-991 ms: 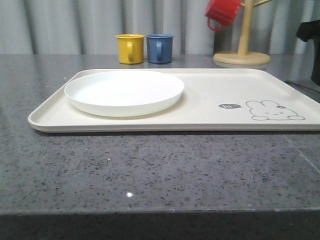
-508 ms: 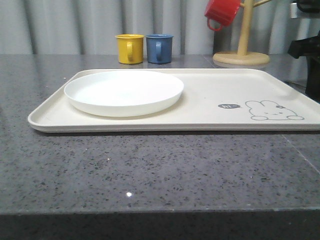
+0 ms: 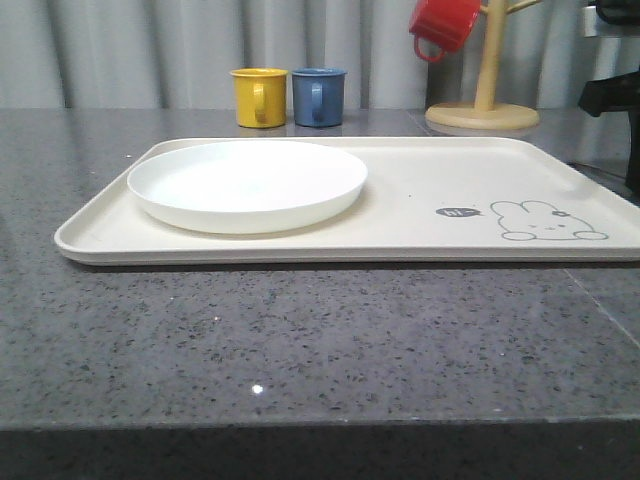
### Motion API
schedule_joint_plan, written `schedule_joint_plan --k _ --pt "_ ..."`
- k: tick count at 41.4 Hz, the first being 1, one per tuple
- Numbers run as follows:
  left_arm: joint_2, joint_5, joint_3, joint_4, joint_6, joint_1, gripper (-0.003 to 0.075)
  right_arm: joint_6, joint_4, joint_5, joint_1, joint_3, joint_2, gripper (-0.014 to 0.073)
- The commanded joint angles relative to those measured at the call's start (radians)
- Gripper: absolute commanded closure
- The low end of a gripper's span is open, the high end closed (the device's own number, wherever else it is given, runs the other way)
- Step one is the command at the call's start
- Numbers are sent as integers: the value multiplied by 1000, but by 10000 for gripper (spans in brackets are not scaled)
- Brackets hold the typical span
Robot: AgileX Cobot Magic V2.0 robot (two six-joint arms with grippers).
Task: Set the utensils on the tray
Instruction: 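Grasp the steel fork with the right gripper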
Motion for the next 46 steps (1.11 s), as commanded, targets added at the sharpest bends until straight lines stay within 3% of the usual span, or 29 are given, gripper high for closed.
schedule_joint_plan --k 1,9,22,34,46 --pt "11 -82 -28 -7 -11 0 739 108 -57 -4 3 -26 -90 652" --pt "11 -82 -28 -7 -11 0 739 253 -191 101 59 -62 -142 652" --pt "11 -82 -28 -7 -11 0 739 399 -189 192 247 -151 -126 652" --pt "11 -82 -28 -7 -11 0 739 534 -189 194 460 -282 3 652" --pt "11 -82 -28 -7 -11 0 739 602 -183 188 491 -393 117 652"
